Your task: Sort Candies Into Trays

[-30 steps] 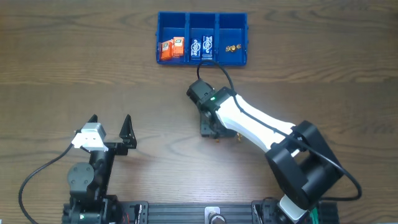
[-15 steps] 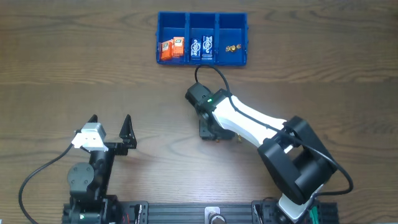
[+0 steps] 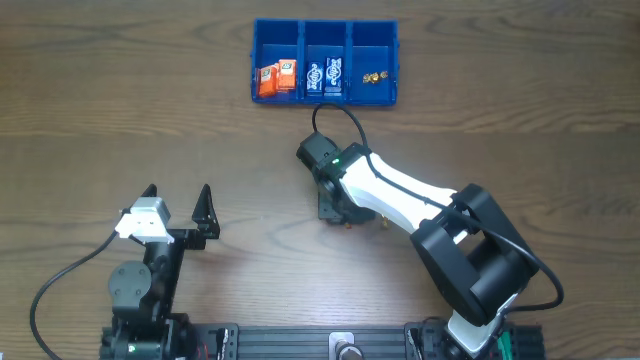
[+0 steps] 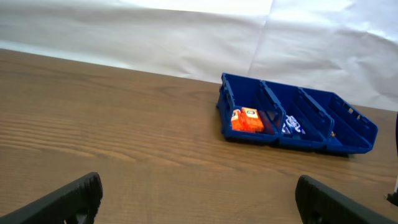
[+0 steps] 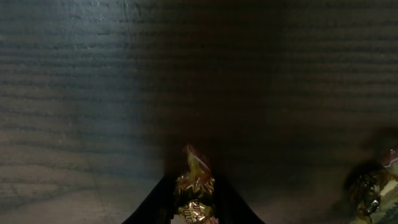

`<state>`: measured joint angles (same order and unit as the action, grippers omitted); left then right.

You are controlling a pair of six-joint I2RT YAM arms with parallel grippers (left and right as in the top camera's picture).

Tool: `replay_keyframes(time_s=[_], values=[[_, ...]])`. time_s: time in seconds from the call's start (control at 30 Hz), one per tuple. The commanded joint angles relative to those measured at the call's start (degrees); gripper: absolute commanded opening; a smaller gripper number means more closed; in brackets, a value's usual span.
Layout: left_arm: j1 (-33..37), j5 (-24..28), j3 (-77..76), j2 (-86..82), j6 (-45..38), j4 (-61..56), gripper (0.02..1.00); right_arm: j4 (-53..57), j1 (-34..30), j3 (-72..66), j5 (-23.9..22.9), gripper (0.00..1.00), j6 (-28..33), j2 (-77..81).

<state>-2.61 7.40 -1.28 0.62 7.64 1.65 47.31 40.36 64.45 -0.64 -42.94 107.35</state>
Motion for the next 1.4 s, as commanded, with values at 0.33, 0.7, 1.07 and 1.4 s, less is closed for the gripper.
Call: replay_keyframes(time_s=[0.33,0.7,1.07,1.4], values=[[0.35,1.03,1.01,-0.35,-0.37,2.08,0.996,1.53,-12.63,21.11,-10.47,0.148,13.20,-8.70],[0.35,1.03,1.01,-0.35,-0.37,2.08,0.998,-13.79,-21.38,31.95,-10.49,0.176,19.78,5.75],[0.35,1.03,1.01,-0.35,-0.37,2.08,0.998,-18.71,-21.24,31.95,-12.85,0.831,20.81,11.54],[0.35,1.03,1.01,-0.35,-0.37,2.08,0.998,-15.96,-16.85,20.85,-14.97,0.998,20.94,-5.62]])
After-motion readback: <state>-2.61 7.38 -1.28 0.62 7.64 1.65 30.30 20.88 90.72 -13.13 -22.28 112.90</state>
